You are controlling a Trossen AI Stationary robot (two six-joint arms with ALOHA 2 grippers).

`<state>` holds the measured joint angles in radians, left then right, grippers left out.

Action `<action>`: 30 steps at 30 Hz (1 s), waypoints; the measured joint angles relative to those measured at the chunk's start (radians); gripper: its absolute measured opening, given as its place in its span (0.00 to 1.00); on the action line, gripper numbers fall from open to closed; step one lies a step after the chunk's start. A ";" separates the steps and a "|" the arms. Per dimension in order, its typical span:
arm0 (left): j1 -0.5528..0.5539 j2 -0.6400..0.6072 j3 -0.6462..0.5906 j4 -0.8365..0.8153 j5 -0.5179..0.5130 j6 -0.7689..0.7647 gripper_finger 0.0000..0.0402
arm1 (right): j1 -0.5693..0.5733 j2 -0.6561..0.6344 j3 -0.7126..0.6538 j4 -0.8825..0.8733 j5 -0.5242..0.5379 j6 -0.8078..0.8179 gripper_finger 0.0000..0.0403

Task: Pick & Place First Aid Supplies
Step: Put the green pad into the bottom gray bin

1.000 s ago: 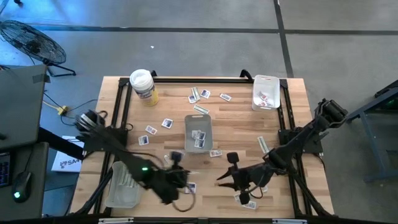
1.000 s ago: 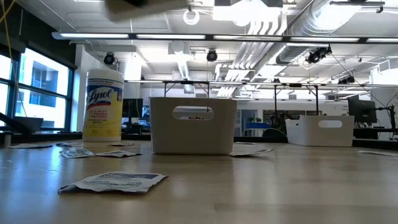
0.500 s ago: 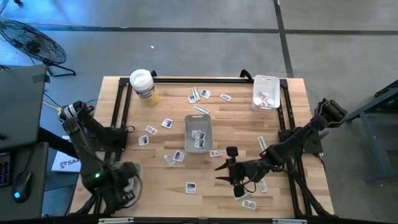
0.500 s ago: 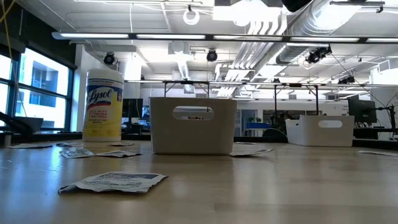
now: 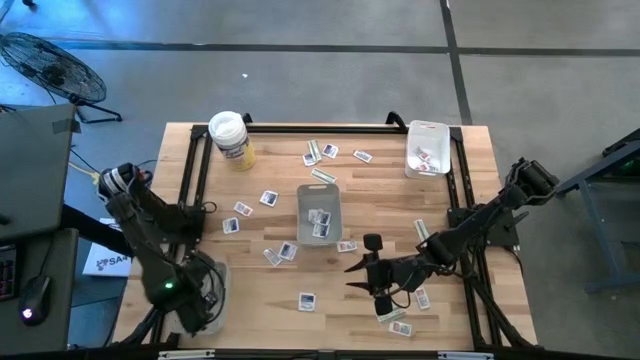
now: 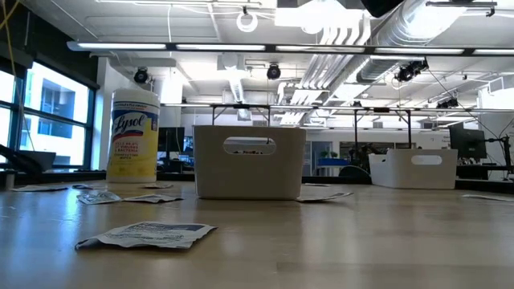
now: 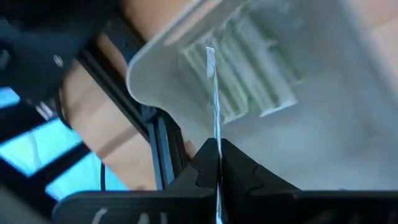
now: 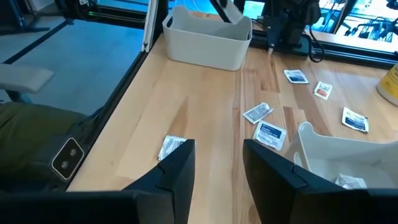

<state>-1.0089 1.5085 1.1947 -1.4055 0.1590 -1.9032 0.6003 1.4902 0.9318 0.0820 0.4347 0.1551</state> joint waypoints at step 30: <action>0.172 0.000 -0.276 0.287 0.186 0.347 0.21 | 0.000 0.001 0.000 -0.022 0.001 0.006 0.32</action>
<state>-0.8368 1.5089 0.9188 -1.1181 0.3454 -1.5562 0.6003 1.4910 0.9318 0.0596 0.4352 0.1606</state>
